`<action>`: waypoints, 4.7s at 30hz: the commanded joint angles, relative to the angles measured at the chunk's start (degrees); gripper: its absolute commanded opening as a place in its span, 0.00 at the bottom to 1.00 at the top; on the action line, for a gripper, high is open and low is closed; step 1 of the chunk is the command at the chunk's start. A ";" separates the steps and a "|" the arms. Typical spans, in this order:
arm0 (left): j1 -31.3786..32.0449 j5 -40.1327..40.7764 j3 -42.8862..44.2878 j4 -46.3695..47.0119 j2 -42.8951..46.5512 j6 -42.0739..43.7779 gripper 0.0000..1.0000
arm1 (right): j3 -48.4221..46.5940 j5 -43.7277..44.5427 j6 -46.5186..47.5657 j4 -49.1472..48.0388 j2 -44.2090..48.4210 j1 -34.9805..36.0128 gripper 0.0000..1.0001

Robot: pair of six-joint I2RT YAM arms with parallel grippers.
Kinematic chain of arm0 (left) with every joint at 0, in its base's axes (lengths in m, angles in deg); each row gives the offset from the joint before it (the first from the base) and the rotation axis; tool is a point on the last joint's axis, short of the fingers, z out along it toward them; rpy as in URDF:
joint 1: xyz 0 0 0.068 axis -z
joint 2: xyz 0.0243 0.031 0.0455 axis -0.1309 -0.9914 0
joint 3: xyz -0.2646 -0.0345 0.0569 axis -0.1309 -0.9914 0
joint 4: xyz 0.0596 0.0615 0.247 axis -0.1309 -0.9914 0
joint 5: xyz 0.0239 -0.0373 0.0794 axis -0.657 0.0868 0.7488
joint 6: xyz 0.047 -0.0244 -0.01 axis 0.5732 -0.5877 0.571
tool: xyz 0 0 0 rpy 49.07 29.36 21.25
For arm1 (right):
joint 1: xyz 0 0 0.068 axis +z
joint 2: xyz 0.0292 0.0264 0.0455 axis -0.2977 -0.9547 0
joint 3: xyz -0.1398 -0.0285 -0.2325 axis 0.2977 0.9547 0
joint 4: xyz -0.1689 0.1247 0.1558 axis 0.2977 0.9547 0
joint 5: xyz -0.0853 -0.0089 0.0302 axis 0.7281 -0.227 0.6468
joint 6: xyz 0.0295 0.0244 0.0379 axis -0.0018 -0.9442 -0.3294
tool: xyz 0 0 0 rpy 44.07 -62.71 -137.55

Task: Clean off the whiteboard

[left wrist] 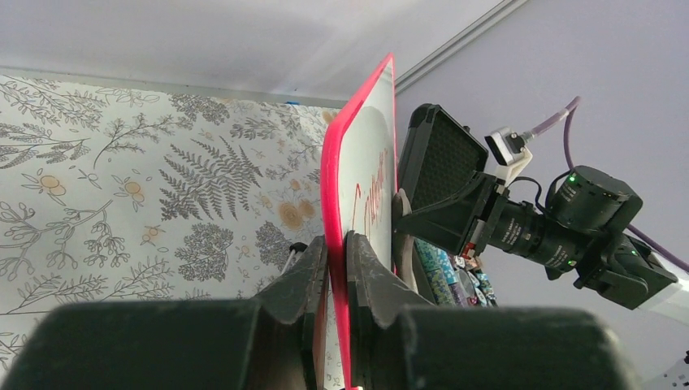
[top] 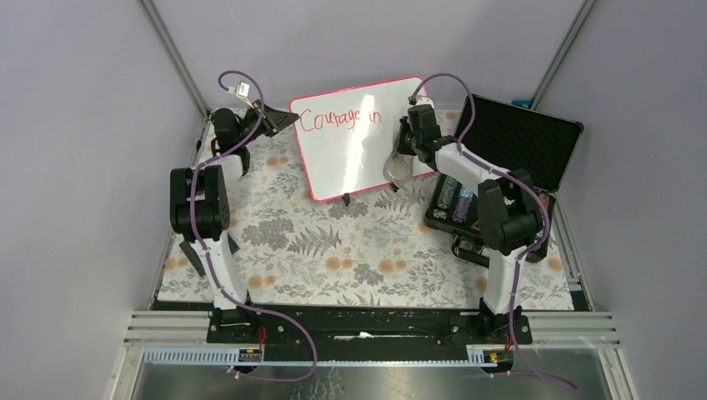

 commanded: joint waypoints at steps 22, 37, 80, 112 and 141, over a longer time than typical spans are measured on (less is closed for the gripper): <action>1.87 -1.86 1.13 -2.19 2.14 3.09 0.00 | -2.21 -12.91 -8.62 -6.05 -3.57 12.48 0.00; 1.75 -1.70 1.85 -4.20 2.03 4.33 0.00 | 8.32 -8.78 -6.68 -5.37 2.38 -1.25 0.00; 2.38 -1.06 1.29 -7.69 4.30 7.31 0.00 | 14.15 -14.88 -11.58 -9.48 6.18 -5.92 0.00; 2.22 3.35 5.21 -21.88 2.89 12.04 0.16 | -7.38 -6.49 -2.24 1.76 3.51 11.60 0.00; -1.52 1.65 4.85 -0.76 2.31 -5.45 0.53 | -22.84 -1.55 9.00 11.68 -0.19 1.29 0.00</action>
